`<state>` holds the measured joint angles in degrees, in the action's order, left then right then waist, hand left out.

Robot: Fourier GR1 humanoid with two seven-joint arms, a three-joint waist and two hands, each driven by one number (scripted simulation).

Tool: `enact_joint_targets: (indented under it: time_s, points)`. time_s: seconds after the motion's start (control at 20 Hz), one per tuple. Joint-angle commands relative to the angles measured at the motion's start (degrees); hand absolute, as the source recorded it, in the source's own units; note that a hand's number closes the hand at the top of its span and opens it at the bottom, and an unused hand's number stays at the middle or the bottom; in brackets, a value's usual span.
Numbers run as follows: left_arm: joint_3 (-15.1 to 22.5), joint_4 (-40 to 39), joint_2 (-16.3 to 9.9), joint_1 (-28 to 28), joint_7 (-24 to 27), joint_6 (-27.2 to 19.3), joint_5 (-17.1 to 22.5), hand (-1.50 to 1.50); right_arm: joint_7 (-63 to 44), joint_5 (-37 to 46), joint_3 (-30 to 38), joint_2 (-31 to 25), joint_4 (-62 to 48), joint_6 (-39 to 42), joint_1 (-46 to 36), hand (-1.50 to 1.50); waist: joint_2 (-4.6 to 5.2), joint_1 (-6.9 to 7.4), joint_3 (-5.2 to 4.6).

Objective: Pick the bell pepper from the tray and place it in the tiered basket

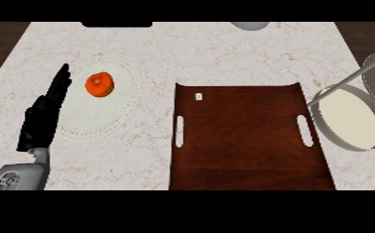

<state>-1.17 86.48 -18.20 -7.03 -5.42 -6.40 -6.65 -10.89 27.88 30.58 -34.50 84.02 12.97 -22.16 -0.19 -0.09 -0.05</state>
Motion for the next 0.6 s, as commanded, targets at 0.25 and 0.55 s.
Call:
enact_joint_targets:
  time_s: [0.25, 0.55]
  points:
    - [-1.3, 0.0, 0.5, -0.1, -0.9, 0.2, -0.5, 0.0, -7.6, -11.4, 13.9, -6.5, 1.9, 7.7, 4.1, -1.5, -0.07, -0.56, 0.05]
    - [-3.3, -1.6, -0.7, 0.7, 2.7, 2.1, 0.7, 0.0, -4.1, -21.6, 26.9, -15.2, -6.1, 19.8, 11.3, -1.5, -0.08, -1.37, 0.05]
